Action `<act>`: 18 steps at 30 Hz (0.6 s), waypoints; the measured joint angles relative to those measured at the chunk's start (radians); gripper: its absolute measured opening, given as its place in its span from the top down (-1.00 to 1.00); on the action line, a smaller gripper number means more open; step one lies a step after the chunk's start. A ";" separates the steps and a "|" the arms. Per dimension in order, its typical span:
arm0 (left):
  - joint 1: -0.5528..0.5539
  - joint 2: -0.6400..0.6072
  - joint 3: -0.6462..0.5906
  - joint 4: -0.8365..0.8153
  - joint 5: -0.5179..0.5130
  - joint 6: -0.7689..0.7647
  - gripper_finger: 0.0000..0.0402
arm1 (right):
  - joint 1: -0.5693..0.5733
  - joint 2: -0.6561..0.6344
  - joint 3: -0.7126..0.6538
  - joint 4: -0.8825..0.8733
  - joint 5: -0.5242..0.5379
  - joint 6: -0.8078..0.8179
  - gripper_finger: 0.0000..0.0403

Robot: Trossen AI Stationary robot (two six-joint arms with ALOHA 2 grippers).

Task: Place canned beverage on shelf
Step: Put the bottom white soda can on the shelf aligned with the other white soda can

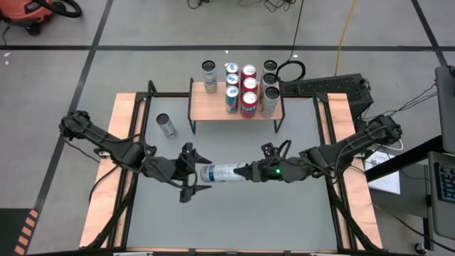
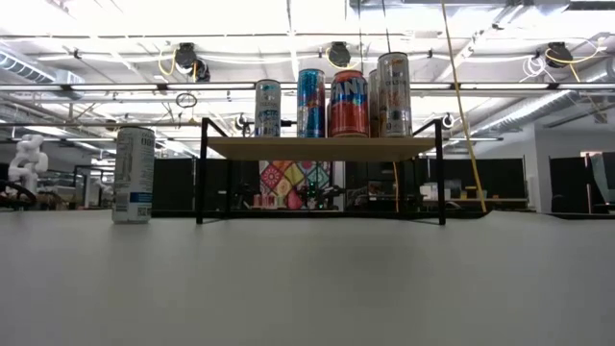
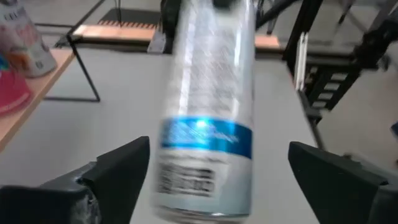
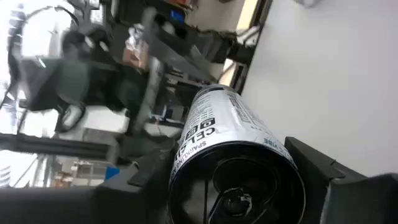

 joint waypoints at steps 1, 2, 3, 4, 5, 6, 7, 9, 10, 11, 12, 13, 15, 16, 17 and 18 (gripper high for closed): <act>0.000 0.003 0.000 -0.015 0.000 0.005 -0.94 | -0.007 0.000 0.000 0.012 0.000 -0.007 -0.05; 0.000 0.005 0.000 -0.028 0.000 0.008 -0.97 | -0.014 0.000 0.000 0.019 -0.002 -0.016 -0.05; 0.000 0.010 0.000 -0.032 -0.003 0.008 -0.98 | -0.020 0.000 0.000 0.024 -0.004 -0.022 -0.05; 0.000 0.014 0.000 -0.031 -0.015 0.007 -0.98 | -0.025 0.000 0.000 0.028 -0.004 -0.024 -0.05; 0.000 0.018 0.000 -0.033 -0.029 0.007 -0.98 | -0.029 0.000 0.000 0.030 -0.004 -0.025 -0.05; 0.000 0.022 0.000 -0.040 -0.046 0.007 -0.97 | -0.032 0.000 0.000 0.032 -0.004 -0.025 -0.05; 0.000 0.027 0.000 -0.045 -0.063 0.006 -0.95 | -0.034 0.000 0.000 0.034 -0.004 -0.025 -0.05; 0.001 0.032 0.000 -0.045 -0.086 0.007 -0.90 | -0.036 0.000 0.000 0.036 -0.003 -0.025 -0.05; 0.001 0.033 0.000 -0.049 -0.091 0.008 -0.87 | -0.036 0.000 0.000 0.036 -0.003 -0.025 -0.05; 0.002 0.034 0.000 -0.055 -0.093 0.008 -0.84 | -0.036 0.000 0.000 0.036 -0.003 -0.025 -0.05; 0.002 0.034 0.000 -0.063 -0.095 0.008 -0.81 | -0.036 0.000 0.000 0.036 -0.003 -0.025 -0.05; 0.004 0.034 0.000 -0.071 -0.101 0.006 -0.78 | -0.036 0.000 0.000 0.036 -0.003 -0.025 -0.05; 0.004 0.034 0.000 -0.074 -0.119 0.008 -0.70 | -0.036 0.000 0.000 0.039 -0.003 -0.025 -0.05; 0.004 0.034 0.000 -0.074 -0.130 0.013 -0.66 | -0.036 0.000 0.000 0.039 -0.003 -0.025 -0.05; 0.004 0.034 0.000 -0.074 -0.131 0.016 -0.61 | -0.036 0.000 0.000 0.039 -0.003 -0.025 -0.05; 0.004 0.034 0.000 -0.074 -0.132 0.021 -0.56 | -0.036 0.000 0.000 0.040 -0.002 -0.025 -0.05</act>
